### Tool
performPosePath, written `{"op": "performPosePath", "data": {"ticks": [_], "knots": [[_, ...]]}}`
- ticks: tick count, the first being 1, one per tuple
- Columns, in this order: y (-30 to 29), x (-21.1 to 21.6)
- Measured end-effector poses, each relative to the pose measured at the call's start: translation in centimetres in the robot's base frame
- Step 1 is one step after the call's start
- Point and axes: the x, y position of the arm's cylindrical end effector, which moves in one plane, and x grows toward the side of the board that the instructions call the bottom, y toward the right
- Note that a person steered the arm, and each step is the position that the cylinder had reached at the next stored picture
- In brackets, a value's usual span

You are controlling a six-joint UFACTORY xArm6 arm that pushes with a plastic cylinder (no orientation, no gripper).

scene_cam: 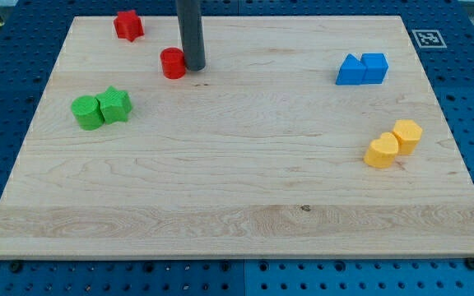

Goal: Place red circle to the bottom of the red star

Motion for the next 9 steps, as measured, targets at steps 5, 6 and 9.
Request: {"op": "performPosePath", "data": {"ticks": [5, 6, 9], "knots": [[3.2, 5.5], [1.6, 3.7], [-1.2, 1.5]]}}
